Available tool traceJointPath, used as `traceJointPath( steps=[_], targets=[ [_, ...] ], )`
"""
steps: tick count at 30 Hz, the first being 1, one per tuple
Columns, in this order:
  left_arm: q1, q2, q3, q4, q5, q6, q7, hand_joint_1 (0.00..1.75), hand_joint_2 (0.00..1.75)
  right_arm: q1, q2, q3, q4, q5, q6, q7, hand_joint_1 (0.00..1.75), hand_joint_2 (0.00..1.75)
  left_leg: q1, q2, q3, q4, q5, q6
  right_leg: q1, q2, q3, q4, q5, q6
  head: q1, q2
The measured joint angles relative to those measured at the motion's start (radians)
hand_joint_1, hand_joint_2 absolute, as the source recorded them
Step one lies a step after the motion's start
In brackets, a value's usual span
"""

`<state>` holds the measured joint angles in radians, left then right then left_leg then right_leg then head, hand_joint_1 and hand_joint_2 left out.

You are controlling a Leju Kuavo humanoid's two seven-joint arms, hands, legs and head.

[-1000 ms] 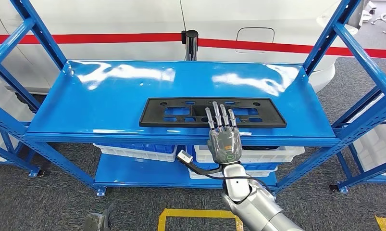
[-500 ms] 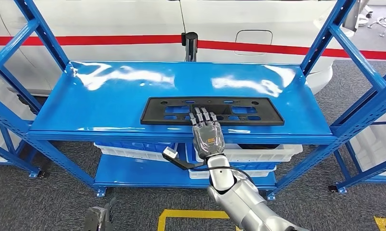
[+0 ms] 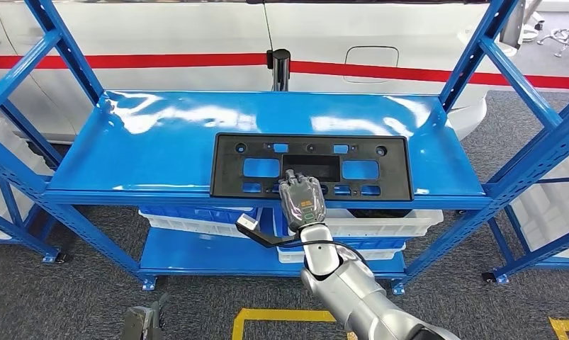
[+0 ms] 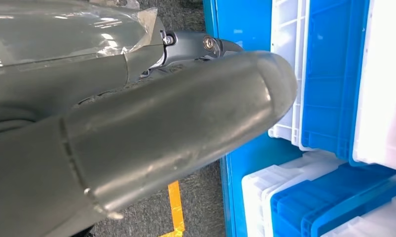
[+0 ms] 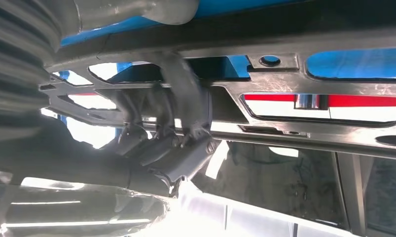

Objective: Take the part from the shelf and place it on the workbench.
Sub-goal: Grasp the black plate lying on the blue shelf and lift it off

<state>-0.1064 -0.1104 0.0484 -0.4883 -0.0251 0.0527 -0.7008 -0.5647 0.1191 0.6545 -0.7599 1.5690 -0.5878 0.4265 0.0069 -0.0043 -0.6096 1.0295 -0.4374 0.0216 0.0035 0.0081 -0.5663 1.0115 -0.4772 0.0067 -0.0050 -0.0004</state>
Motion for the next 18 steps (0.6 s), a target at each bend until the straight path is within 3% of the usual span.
traceJointPath(
  steps=[6, 14, 18],
  targets=[
    [0.007, 0.007, 0.002, 0.005, 0.026, 0.012, 0.000, 0.00, 0.00, -0.058, 0.054, 0.010, 0.119, 0.000, -0.005, 0.040, 1.71, 1.75, 0.001, 0.001, -0.002, 0.000, 0.009, -0.002, 0.000, 0.001, -0.002, 0.000, 0.009, -0.001, 0.000, 0.000],
    [0.007, 0.008, 0.009, 0.005, 0.032, 0.025, 0.000, 0.00, 0.00, -0.069, 0.049, 0.064, 0.126, 0.000, -0.035, 0.100, 1.74, 1.75, 0.003, 0.001, -0.007, 0.000, 0.015, -0.003, 0.001, 0.001, -0.006, 0.000, 0.013, -0.002, 0.000, 0.000],
    [0.009, 0.008, 0.010, 0.005, 0.028, 0.032, 0.000, 0.00, 0.00, -0.083, 0.023, 0.114, 0.086, 0.000, -0.083, 0.185, 1.75, 1.75, 0.003, 0.001, -0.016, 0.000, 0.021, 0.000, 0.001, 0.001, -0.008, 0.000, 0.021, 0.001, 0.000, 0.000]
  ],
)
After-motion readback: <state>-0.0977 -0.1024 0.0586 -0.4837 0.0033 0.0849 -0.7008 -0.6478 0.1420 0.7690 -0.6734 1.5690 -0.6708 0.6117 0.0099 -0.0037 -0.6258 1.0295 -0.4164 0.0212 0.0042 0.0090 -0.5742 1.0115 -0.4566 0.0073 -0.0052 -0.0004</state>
